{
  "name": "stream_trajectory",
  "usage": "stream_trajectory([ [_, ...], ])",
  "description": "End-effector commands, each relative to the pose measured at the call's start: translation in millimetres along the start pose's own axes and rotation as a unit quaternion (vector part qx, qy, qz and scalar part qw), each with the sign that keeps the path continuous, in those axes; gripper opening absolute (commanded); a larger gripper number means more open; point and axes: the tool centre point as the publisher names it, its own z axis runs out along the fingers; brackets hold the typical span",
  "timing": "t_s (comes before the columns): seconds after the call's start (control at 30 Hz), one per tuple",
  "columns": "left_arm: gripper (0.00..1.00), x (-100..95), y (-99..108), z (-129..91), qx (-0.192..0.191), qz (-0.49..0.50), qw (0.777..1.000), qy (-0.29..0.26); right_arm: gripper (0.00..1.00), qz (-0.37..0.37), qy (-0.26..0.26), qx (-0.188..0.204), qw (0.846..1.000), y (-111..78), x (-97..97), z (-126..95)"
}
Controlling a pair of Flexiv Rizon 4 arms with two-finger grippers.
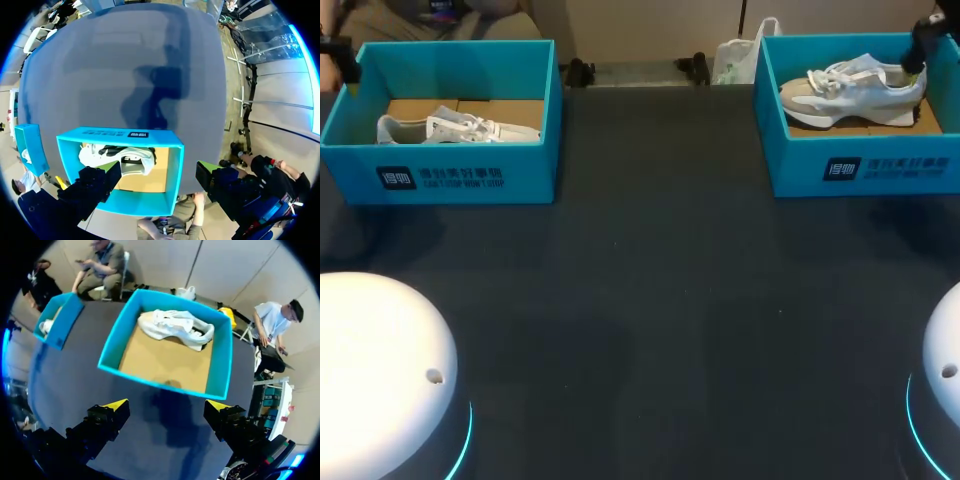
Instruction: Take the shoe out of the shoebox, open the shoe tongue, remove and reinsert the insole, then place the shoe into the shoebox
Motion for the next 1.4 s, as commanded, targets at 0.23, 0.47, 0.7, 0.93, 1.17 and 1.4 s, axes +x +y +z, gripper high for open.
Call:
stream_trajectory([
  [0.23,1.00,0.0,-1.5,-0.4,-0.001,0.000,1.000,0.001,1.00,0.079,-0.016,0.062,0.995,80.2,-29.8,38.4],
  [0.47,1.00,0.0,-1.5,-0.4,-0.001,0.000,1.000,0.001,1.00,0.079,-0.016,0.062,0.995,80.2,-29.8,38.4],
  [0.7,1.00,0.0,-1.5,-0.4,-0.001,0.000,1.000,0.001,1.00,0.069,-0.033,0.049,0.996,87.4,-35.5,41.7],
  [0.93,1.00,0.0,-1.5,-0.4,-0.001,0.000,1.000,0.001,1.00,0.064,-0.039,0.040,0.996,117.5,-58.3,70.0],
  [1.17,1.00,0.0,-1.5,-0.4,-0.001,0.000,1.000,0.001,1.00,0.083,-0.028,0.046,0.995,124.8,-71.4,92.0],
  [1.4,1.00,0.0,-1.5,-0.4,-0.001,0.000,1.000,0.001,1.00,0.083,-0.028,0.046,0.995,124.8,-71.4,92.0],
])
